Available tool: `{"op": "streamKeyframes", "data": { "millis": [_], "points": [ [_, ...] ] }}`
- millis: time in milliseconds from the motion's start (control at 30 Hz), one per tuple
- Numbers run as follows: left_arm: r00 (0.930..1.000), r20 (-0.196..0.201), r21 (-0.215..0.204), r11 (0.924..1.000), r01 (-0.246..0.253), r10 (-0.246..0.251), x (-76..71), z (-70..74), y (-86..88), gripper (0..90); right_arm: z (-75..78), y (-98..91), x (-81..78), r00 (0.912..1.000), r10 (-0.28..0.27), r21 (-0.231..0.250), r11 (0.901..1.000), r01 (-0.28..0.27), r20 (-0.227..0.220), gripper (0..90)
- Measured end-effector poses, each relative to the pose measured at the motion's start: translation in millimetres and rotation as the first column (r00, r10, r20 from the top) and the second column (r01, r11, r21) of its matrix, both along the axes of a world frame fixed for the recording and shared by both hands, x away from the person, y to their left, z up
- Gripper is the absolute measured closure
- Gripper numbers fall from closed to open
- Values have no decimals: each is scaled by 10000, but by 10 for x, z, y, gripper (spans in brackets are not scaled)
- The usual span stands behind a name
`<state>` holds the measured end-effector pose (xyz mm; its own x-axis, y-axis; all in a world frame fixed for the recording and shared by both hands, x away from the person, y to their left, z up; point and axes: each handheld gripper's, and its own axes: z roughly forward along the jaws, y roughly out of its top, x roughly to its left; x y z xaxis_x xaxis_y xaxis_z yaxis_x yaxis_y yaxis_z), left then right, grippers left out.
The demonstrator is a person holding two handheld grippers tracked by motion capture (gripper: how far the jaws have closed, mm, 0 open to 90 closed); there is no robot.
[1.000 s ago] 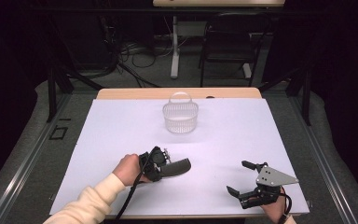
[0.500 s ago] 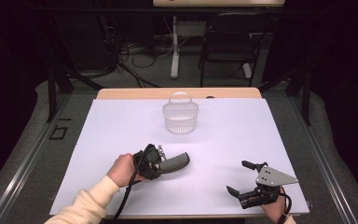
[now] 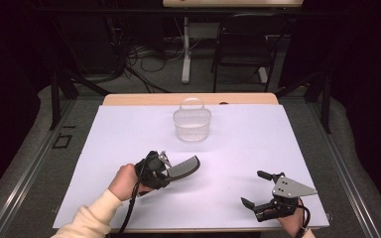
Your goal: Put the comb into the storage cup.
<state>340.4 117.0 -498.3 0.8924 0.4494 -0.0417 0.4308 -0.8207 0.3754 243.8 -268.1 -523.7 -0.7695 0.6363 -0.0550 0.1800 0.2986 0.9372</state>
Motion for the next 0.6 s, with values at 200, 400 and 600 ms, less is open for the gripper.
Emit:
{"op": "streamKeyframes", "data": {
  "millis": [200,400,600],
  "points": [
    [9995,218,-381,9990,-237,246,-8,15,62,716,0,1,1,10000,-16,-1,10000,16,0,3],
    [9977,447,-786,9957,-480,516,-17,24,112,715,-3,3,2,10000,-20,21,10000,20,-4,3],
    [9938,669,-1291,9884,-801,893,-26,26,167,716,-3,2,3,10000,-20,23,10000,20,-2,3]
  ]
}}
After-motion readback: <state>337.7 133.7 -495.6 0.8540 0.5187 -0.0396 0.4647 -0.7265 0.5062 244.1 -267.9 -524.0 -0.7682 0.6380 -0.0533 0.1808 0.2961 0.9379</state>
